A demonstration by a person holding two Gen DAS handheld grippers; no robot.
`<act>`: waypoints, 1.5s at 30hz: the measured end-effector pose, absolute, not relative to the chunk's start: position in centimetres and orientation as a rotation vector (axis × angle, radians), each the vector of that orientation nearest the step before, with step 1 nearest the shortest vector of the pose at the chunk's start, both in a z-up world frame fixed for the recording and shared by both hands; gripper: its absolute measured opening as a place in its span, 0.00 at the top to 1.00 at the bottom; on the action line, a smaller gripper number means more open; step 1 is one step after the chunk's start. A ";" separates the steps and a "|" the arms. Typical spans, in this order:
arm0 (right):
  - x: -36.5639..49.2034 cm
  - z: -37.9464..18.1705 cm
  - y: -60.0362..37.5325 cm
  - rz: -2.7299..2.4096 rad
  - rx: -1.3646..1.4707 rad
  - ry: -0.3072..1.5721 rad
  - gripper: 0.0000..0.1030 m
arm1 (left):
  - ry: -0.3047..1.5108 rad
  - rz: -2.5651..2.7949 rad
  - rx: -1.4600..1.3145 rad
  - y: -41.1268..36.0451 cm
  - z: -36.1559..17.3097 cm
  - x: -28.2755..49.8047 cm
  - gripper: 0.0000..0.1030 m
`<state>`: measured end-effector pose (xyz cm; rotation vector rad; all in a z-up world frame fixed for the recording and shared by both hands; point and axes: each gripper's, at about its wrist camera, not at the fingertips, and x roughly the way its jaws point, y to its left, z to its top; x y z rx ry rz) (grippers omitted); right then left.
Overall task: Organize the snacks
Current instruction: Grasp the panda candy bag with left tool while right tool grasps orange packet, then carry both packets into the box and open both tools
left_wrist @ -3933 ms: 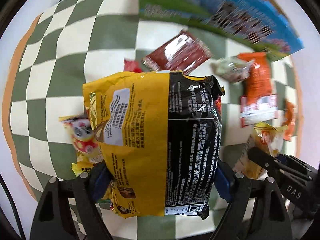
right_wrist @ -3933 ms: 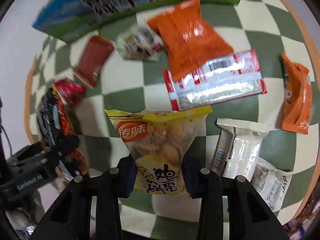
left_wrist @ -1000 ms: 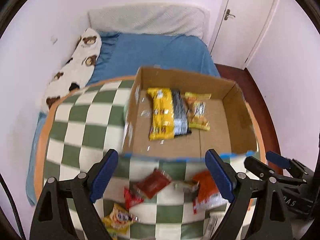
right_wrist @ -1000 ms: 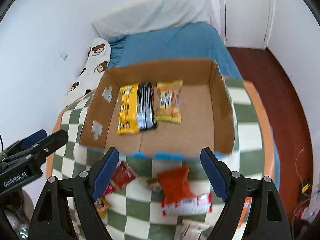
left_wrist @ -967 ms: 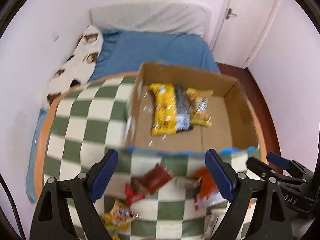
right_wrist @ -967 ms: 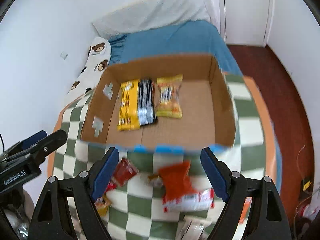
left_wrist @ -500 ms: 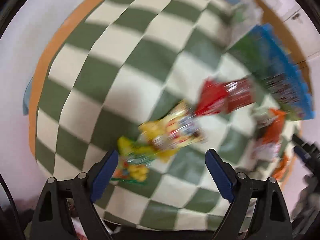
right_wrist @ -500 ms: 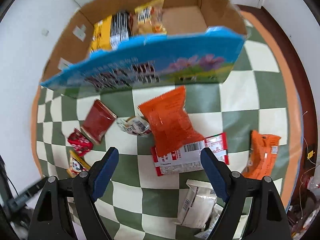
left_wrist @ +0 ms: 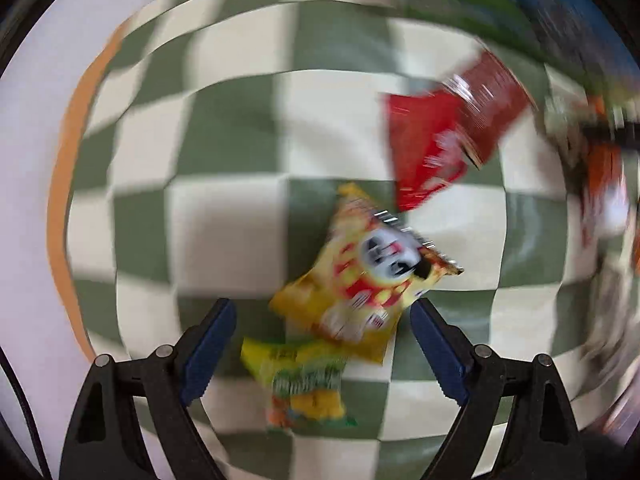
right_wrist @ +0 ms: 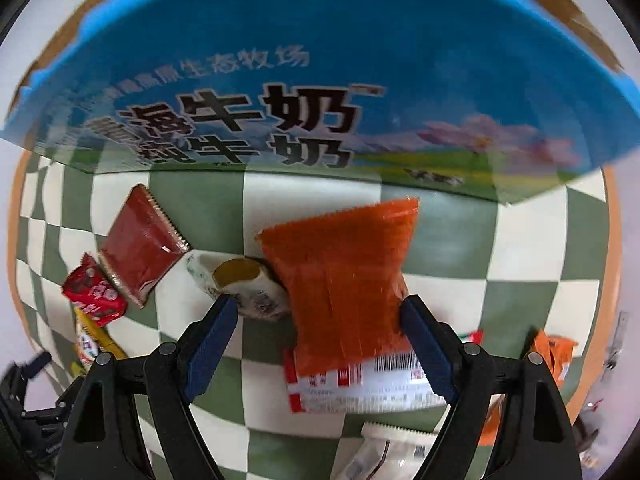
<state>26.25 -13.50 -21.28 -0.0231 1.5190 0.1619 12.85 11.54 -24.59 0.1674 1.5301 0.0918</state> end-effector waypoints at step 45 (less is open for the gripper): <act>15.3 -24.3 -11.5 0.296 0.163 1.714 0.52 | 1.651 0.000 -0.175 2.6 -22.2 11.8 0.49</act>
